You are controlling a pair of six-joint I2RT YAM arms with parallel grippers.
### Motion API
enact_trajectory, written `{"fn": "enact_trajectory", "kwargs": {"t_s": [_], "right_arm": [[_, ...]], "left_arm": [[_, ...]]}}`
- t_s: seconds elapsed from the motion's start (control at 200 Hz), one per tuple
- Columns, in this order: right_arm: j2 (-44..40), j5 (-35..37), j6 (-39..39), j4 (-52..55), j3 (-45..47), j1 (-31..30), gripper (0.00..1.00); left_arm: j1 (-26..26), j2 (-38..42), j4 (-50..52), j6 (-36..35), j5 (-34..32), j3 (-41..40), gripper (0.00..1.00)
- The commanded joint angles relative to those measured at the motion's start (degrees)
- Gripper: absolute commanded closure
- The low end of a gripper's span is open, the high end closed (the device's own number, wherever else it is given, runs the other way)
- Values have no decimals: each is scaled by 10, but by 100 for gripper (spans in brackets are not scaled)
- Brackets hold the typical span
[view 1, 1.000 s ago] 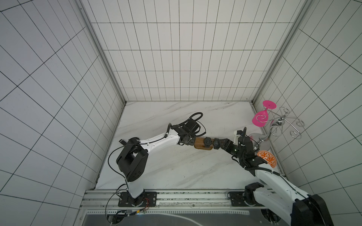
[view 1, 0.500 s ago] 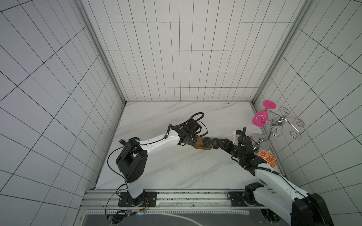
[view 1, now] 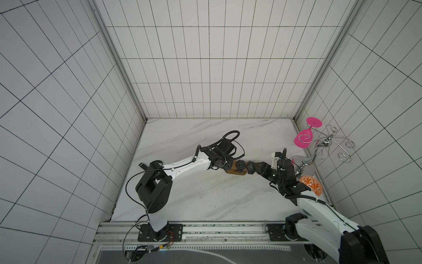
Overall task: Place watch on stand
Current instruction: Place the watch on the stand.
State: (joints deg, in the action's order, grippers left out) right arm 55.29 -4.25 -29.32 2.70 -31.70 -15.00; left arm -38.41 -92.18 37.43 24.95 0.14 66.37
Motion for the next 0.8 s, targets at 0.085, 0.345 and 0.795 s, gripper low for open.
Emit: {"fn": "enact_trajectory", "kwargs": {"t_s": [0.085, 0.345, 0.795], "right_arm": [[14, -15, -5, -24, 26, 5, 21], [30, -77, -27, -62, 44, 17, 16], [40, -121, -77, -77, 72, 17, 18]], "left_arm": [[-17, -15, -16, 18, -3, 14, 69], [-28, -35, -14, 21, -25, 26, 70], [-55, -86, 22, 15, -101, 95, 72]]}}
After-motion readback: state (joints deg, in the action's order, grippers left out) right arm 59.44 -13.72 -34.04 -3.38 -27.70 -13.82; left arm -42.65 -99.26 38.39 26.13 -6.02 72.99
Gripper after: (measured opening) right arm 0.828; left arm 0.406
